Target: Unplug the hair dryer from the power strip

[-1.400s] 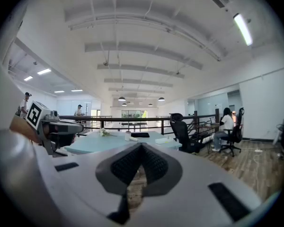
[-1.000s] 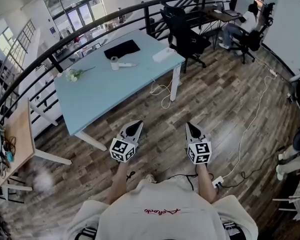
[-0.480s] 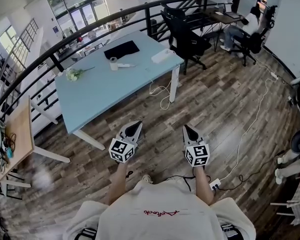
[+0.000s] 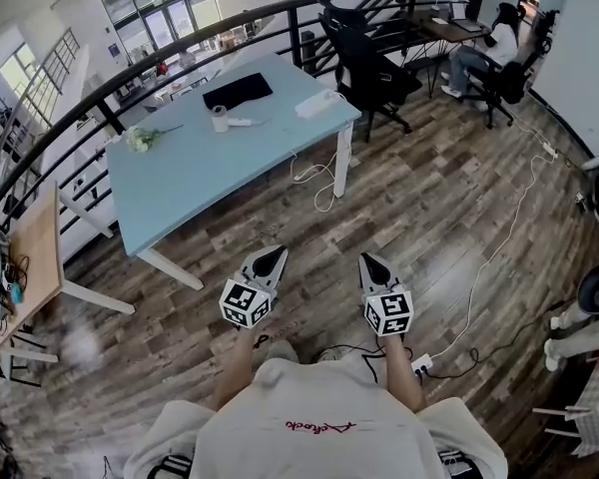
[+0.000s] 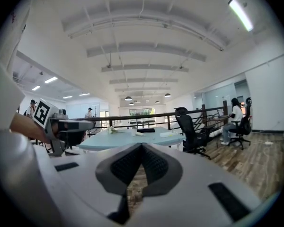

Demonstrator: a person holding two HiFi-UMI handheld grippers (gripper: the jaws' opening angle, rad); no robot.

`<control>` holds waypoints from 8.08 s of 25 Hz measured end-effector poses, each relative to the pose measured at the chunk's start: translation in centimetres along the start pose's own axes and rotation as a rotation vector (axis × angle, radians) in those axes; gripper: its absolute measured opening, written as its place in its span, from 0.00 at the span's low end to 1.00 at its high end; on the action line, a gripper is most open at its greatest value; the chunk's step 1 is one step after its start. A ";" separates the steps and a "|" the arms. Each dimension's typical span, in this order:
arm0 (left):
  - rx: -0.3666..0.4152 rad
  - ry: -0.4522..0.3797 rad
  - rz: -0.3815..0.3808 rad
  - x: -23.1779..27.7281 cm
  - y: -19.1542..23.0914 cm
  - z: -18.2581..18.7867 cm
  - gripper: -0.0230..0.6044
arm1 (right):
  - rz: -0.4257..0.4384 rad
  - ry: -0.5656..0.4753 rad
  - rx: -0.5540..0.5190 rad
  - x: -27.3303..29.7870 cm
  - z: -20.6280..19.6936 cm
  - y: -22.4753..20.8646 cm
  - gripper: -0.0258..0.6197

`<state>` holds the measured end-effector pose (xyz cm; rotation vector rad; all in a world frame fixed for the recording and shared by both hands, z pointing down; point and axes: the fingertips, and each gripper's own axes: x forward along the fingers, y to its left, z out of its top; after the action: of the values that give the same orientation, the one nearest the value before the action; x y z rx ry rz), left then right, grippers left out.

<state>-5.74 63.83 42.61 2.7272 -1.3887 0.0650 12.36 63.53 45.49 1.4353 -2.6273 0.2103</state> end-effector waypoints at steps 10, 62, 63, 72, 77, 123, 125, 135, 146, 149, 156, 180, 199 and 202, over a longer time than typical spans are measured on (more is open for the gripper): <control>0.004 0.006 0.007 1.2 -0.8 -0.3 0.05 | 0.028 0.006 -0.002 0.3 -0.5 -1.0 0.07; -0.047 0.002 -0.093 26.2 31.8 1.6 0.05 | -0.021 0.060 -0.041 39.1 6.6 -10.4 0.07; -0.049 0.002 -0.099 26.5 32.2 1.5 0.05 | -0.025 0.061 -0.041 39.4 6.5 -10.3 0.07; -0.062 0.006 -0.165 28.5 32.1 0.3 0.05 | -0.065 0.088 -0.038 39.8 5.3 -11.0 0.07; -0.065 0.011 -0.175 28.4 32.0 -0.1 0.05 | -0.075 0.084 -0.044 39.7 5.5 -11.0 0.07; -0.002 0.078 -0.064 54.3 39.9 4.3 0.05 | 0.050 0.044 0.021 57.6 10.7 -32.9 0.07; 0.005 0.078 -0.057 55.7 40.1 4.8 0.05 | 0.056 0.036 0.023 58.4 11.2 -34.2 0.07; -0.013 0.106 -0.022 59.8 40.0 3.9 0.05 | 0.079 0.056 0.037 60.5 10.6 -38.7 0.07; -0.037 0.116 -0.005 60.9 42.0 2.9 0.05 | 0.105 0.084 0.044 63.0 9.9 -38.5 0.07; -0.039 0.109 -0.021 61.9 42.9 2.9 0.05 | 0.087 0.087 0.045 64.0 9.9 -39.0 0.07; -0.063 0.087 -0.041 64.2 46.2 2.7 0.05 | 0.062 0.093 0.022 67.7 10.7 -39.7 0.07; -0.234 0.099 -0.082 62.9 58.1 -2.0 0.05 | 0.008 0.222 -0.032 77.4 11.3 -34.8 0.07; -0.209 0.258 -0.143 64.8 55.6 -8.3 0.05 | -0.028 0.293 0.085 75.6 4.5 -37.5 0.07; -0.178 0.290 -0.142 65.0 54.9 -9.0 0.05 | -0.012 0.294 0.092 75.4 4.0 -38.1 0.07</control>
<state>-11.92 -19.83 59.25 2.5372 -1.0676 0.3001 3.93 -19.69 57.91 1.3302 -2.3979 0.5061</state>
